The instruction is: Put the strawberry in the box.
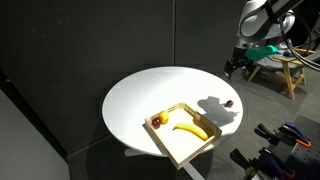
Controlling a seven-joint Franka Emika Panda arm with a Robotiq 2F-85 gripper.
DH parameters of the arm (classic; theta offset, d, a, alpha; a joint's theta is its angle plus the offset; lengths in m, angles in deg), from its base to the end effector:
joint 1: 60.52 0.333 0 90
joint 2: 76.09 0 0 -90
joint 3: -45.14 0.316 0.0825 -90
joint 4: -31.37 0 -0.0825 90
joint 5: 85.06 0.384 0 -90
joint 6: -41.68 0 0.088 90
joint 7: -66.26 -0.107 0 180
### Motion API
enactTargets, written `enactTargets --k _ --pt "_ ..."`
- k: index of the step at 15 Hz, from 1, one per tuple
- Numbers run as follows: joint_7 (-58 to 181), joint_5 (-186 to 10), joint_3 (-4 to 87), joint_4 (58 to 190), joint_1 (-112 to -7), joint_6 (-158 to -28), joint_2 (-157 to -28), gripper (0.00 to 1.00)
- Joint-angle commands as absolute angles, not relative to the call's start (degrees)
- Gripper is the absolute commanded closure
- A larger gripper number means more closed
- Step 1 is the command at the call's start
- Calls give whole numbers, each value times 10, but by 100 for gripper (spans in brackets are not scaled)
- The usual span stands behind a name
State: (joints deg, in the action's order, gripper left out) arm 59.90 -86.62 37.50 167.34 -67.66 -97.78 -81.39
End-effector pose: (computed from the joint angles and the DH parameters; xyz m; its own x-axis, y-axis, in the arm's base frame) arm 0.4839 -0.1281 0.2828 0.9397 -0.3410 -0.0278 -0.3401 -0.9398 0.0326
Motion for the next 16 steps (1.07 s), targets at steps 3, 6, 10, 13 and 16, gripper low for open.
enactTargets --k 3,6,10,13,16 --pt "601 -877 368 1642 -679 -976 -852 0" --pt "599 -866 370 1655 -676 -977 -847 0" --pt "599 -866 370 1656 -676 -977 -849 0" --pt "599 -866 370 1656 -676 -977 -849 0" --pt "599 -866 370 1656 -676 -977 -849 0"
